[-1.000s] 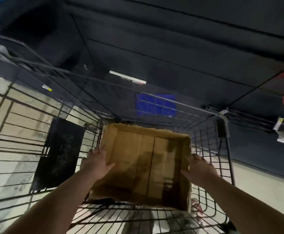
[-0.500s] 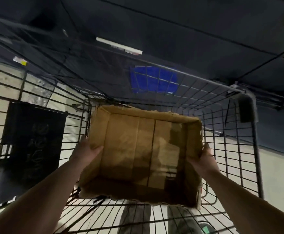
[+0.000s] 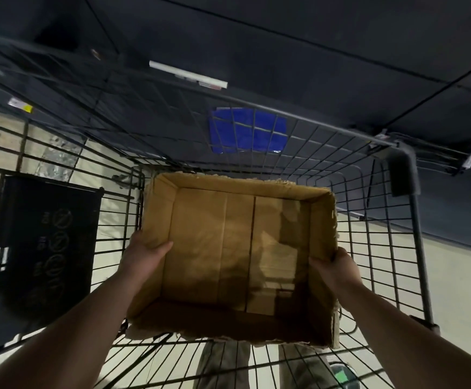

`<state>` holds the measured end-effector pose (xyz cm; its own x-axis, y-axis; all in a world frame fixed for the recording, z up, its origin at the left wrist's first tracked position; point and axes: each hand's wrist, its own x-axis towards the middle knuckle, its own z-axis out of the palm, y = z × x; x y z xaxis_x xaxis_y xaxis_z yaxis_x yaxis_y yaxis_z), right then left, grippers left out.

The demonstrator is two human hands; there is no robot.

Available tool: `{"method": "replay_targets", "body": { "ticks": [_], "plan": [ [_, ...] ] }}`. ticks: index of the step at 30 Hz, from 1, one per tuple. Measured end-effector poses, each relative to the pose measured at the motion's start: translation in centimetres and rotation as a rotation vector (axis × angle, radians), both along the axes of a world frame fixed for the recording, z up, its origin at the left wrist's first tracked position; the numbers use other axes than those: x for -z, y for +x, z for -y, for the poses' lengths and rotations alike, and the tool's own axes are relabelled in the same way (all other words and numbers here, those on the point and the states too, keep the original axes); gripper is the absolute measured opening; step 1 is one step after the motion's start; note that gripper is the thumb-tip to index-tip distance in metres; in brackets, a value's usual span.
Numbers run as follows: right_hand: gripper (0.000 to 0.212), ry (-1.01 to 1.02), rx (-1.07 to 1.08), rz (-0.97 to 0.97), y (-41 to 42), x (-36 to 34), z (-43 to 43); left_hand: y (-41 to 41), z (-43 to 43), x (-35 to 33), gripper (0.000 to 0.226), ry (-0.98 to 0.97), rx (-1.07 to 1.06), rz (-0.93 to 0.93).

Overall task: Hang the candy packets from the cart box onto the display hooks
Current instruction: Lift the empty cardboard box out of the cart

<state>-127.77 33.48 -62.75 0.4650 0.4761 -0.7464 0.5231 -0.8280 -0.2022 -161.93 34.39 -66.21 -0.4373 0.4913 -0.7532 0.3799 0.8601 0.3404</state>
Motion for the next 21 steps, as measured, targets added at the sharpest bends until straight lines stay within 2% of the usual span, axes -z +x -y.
{"method": "replay_targets", "body": {
  "ticks": [11, 14, 18, 21],
  "plan": [
    [0.045, 0.090, 0.010, -0.011, 0.8, -10.2, -0.3, 1.7, -0.7, -11.1, 0.078, 0.109, 0.109, -0.021],
    [0.045, 0.136, 0.006, -0.023, 1.0, -13.1, -0.5, 1.4, -0.8, -14.0, 0.074, 0.192, 0.159, -0.030],
    [0.059, 0.177, 0.004, -0.027, 1.3, -16.7, -0.7, 1.2, -0.6, -17.5, 0.072, 0.275, 0.195, -0.087],
    [0.060, 0.236, 0.013, -0.012, 2.0, -19.7, -0.6, 1.8, -0.4, -20.0, 0.071, 0.361, 0.193, -0.093]
  ]
}}
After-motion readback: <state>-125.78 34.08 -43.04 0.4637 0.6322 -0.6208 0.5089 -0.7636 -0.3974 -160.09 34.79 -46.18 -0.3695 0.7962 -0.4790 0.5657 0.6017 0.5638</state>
